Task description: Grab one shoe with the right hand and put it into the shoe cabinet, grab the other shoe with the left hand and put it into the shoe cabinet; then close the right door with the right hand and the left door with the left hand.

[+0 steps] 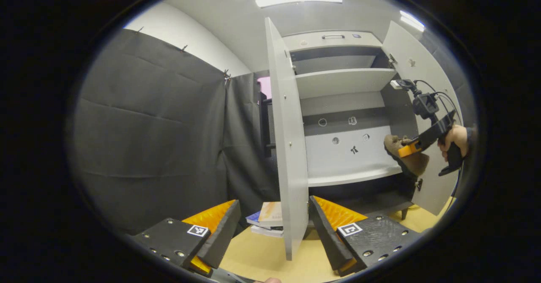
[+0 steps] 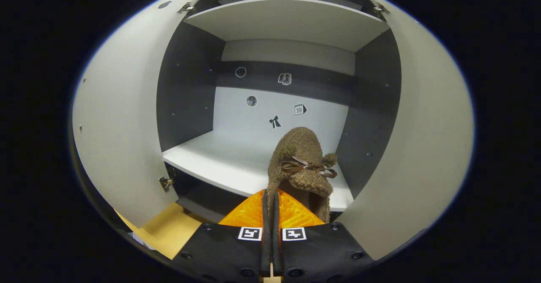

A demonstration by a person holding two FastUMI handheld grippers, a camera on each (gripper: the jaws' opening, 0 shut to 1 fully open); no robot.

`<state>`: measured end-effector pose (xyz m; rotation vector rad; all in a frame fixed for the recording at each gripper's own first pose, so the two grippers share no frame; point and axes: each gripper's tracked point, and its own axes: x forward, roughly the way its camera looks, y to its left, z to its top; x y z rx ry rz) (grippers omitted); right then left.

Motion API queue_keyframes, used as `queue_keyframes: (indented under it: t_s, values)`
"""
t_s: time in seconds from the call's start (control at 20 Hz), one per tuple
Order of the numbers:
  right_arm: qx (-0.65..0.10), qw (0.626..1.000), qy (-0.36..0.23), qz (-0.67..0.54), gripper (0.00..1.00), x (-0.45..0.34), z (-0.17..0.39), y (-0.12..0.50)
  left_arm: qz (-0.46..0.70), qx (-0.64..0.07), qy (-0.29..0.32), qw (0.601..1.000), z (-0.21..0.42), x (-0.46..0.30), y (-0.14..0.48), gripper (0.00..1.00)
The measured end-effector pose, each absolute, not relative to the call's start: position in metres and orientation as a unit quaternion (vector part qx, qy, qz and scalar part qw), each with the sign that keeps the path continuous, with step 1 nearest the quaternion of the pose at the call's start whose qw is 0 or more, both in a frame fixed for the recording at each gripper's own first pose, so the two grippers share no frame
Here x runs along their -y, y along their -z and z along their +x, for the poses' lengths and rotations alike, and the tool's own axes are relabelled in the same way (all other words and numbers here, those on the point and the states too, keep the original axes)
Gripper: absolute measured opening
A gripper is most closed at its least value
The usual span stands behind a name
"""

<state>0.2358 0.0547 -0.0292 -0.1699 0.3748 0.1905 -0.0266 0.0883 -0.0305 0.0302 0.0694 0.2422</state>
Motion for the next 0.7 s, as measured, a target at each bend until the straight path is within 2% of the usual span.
queue_keyframes:
  t_s: [0.05, 0.2, 0.65, 0.7]
  values:
    - [-0.183, 0.975, -0.092, -0.087, 0.04, -0.054, 0.247, 0.025, 0.016, -0.036, -0.122, 0.992, -0.026, -0.088, 0.030, 0.89]
    - [-0.181, 0.976, -0.082, -0.090, 0.03, -0.052, 0.280, 0.020, 0.017, -0.038, -0.128, 0.991, -0.027, -0.092, 0.033, 0.99]
    - [-0.247, 0.961, -0.049, -0.113, 0.03, -0.050, 0.377, 0.054, 0.015, -0.053, -0.130, 0.990, -0.027, -0.091, 0.042, 0.99]
    - [-0.253, 0.959, -0.047, -0.117, 0.04, -0.051, 0.383, 0.057, 0.016, -0.054, -0.127, 0.990, -0.028, -0.089, 0.044, 0.89]
